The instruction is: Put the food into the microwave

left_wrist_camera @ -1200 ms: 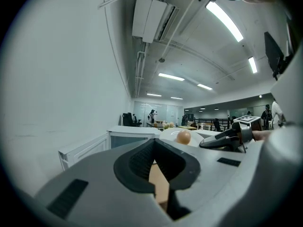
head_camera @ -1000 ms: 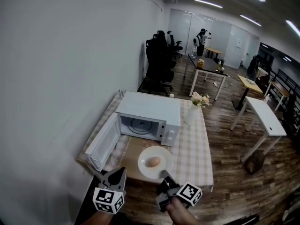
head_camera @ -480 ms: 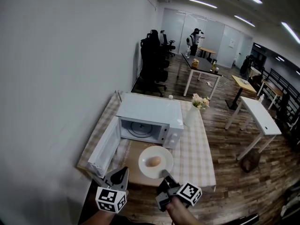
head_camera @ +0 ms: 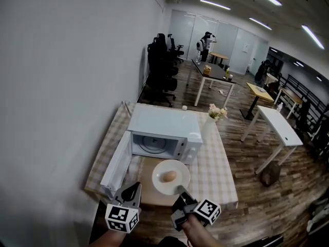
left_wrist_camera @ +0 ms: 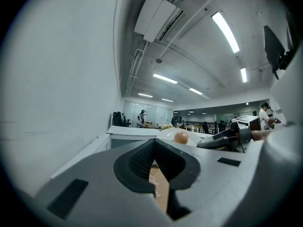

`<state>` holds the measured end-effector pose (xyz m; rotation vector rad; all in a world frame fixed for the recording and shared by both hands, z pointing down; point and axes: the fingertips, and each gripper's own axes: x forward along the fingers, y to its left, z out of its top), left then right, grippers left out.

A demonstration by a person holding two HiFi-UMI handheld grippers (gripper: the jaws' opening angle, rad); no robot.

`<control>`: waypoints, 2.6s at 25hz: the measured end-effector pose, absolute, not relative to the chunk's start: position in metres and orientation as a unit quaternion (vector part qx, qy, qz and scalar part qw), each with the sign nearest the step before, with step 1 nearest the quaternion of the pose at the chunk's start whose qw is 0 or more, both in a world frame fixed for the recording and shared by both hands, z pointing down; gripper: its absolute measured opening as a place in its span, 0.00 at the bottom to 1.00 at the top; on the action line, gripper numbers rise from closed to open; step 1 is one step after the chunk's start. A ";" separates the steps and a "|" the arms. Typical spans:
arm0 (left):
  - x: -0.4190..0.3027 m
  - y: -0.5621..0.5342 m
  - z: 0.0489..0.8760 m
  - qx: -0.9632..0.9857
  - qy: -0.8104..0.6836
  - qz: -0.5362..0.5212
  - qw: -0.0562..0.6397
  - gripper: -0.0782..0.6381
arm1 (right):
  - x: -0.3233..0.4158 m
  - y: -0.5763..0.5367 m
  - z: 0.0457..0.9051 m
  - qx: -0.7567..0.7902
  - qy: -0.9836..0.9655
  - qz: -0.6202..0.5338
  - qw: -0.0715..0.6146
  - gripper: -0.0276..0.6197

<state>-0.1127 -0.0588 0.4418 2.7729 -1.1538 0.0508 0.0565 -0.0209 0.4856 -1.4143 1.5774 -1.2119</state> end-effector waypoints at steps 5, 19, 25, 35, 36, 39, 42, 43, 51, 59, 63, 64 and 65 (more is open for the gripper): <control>-0.112 -0.073 0.448 0.920 -0.385 0.017 0.067 0.12 | 0.056 -0.035 0.492 -0.547 0.604 -0.466 0.345 0.07; -0.090 -0.125 0.466 0.918 -0.385 0.048 0.078 0.12 | 0.072 -0.091 0.521 -0.551 0.595 -0.491 0.318 0.07; -0.077 -0.148 0.475 0.919 -0.382 0.064 0.081 0.12 | 0.077 -0.121 0.536 -0.551 0.589 -0.505 0.308 0.07; -0.062 -0.185 0.502 0.914 -0.385 0.089 0.097 0.12 | 0.090 -0.165 0.560 -0.542 0.586 -0.519 0.305 0.07; -0.060 -0.187 0.505 0.914 -0.384 0.091 0.097 0.12 | 0.091 -0.168 0.563 -0.543 0.585 -0.521 0.303 0.07; -0.055 -0.196 0.513 0.913 -0.383 0.096 0.103 0.12 | 0.095 -0.178 0.571 -0.545 0.581 -0.523 0.302 0.07; -0.050 -0.203 0.519 0.912 -0.383 0.103 0.107 0.12 | 0.100 -0.188 0.579 -0.552 0.578 -0.523 0.297 0.07; -0.049 -0.204 0.521 0.912 -0.383 0.106 0.107 0.12 | 0.102 -0.191 0.581 -0.554 0.576 -0.523 0.296 0.07; -0.043 -0.222 0.536 0.907 -0.390 0.125 0.103 0.12 | 0.106 -0.214 0.605 -0.557 0.563 -0.534 0.297 0.07; -0.038 -0.241 0.553 0.902 -0.393 0.138 0.115 0.12 | 0.108 -0.239 0.626 -0.556 0.551 -0.546 0.298 0.07; -0.033 -0.249 0.561 0.904 -0.385 0.147 0.114 0.12 | 0.111 -0.250 0.638 -0.562 0.544 -0.549 0.296 0.07; -0.032 -0.252 0.563 0.904 -0.384 0.150 0.111 0.12 | 0.112 -0.252 0.642 -0.564 0.541 -0.550 0.294 0.07; -0.031 -0.254 0.566 0.904 -0.384 0.152 0.111 0.12 | 0.113 -0.254 0.646 -0.565 0.540 -0.551 0.292 0.07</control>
